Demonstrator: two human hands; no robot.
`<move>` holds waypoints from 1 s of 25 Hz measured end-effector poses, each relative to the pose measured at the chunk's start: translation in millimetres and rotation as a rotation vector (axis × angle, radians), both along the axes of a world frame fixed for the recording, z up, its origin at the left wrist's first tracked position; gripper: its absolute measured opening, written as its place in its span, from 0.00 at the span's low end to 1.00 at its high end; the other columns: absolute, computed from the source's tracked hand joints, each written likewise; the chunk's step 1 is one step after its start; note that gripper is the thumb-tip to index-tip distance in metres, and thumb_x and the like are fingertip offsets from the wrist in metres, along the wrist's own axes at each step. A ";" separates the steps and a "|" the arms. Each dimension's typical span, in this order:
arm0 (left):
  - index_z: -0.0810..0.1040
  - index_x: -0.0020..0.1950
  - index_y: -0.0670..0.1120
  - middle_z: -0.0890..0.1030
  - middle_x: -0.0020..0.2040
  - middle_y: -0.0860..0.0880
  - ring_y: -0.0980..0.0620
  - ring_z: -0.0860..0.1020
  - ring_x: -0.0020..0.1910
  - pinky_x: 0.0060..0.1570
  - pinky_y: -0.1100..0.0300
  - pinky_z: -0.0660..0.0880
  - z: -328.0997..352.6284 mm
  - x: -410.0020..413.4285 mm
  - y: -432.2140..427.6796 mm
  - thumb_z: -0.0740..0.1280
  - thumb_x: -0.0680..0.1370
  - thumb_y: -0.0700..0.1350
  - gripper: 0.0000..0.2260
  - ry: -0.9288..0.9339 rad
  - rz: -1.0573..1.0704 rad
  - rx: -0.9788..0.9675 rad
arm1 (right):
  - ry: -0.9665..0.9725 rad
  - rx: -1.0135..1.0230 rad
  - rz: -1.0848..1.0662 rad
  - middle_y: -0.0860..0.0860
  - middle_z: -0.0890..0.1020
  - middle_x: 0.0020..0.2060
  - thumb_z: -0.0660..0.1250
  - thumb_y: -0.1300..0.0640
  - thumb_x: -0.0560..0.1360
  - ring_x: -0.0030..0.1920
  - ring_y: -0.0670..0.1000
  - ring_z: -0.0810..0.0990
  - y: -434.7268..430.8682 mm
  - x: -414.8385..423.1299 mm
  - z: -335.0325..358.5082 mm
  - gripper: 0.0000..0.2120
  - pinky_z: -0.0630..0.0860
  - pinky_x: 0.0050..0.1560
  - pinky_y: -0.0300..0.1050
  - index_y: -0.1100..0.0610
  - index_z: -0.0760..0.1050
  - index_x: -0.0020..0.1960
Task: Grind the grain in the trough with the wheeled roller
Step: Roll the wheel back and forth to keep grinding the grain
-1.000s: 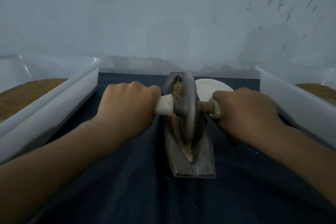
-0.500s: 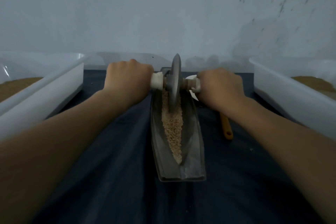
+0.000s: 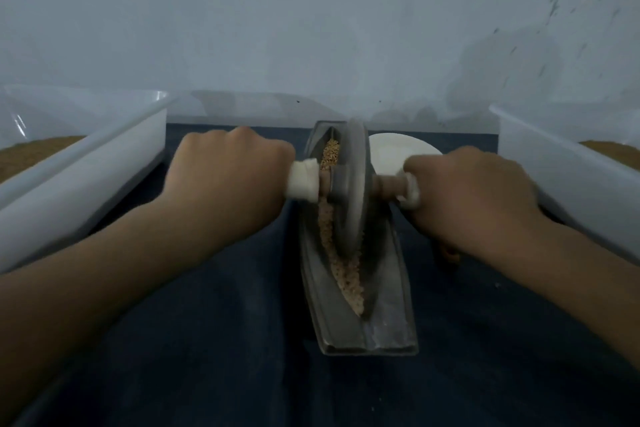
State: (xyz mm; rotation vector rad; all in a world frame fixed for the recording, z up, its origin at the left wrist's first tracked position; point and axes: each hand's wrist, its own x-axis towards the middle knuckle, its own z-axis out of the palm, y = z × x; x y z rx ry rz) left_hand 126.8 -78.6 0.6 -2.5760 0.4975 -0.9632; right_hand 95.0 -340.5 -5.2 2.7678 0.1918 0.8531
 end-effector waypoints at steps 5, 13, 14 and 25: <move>0.76 0.47 0.49 0.78 0.39 0.45 0.41 0.79 0.38 0.32 0.55 0.63 9.2 57.8 -29.6 0.68 0.75 0.47 0.04 -0.015 0.050 -0.102 | 0.071 0.170 -0.128 0.49 0.76 0.35 0.66 0.49 0.74 0.33 0.53 0.71 12.7 68.2 5.0 0.04 0.64 0.32 0.42 0.49 0.76 0.43; 0.66 0.35 0.54 0.58 0.27 0.55 0.49 0.60 0.20 0.27 0.65 0.53 4.0 -29.3 20.2 0.71 0.62 0.55 0.14 -0.028 -0.115 -0.020 | -0.056 0.008 0.145 0.43 0.58 0.22 0.56 0.43 0.63 0.21 0.45 0.55 0.4 -42.2 16.5 0.10 0.50 0.28 0.34 0.46 0.57 0.31; 0.67 0.34 0.55 0.58 0.26 0.56 0.49 0.61 0.20 0.26 0.66 0.55 4.5 -30.1 25.9 0.70 0.61 0.56 0.13 -0.032 -0.131 -0.025 | -0.058 0.028 0.195 0.43 0.56 0.22 0.53 0.42 0.61 0.20 0.44 0.54 -1.6 -45.9 17.6 0.09 0.51 0.29 0.32 0.46 0.56 0.31; 0.76 0.48 0.50 0.76 0.40 0.47 0.43 0.77 0.38 0.34 0.54 0.65 4.2 42.3 -21.9 0.66 0.77 0.50 0.04 0.082 0.073 -0.162 | 0.148 0.069 -0.088 0.49 0.75 0.35 0.67 0.51 0.75 0.37 0.54 0.75 15.0 53.4 18.0 0.06 0.65 0.31 0.43 0.48 0.73 0.40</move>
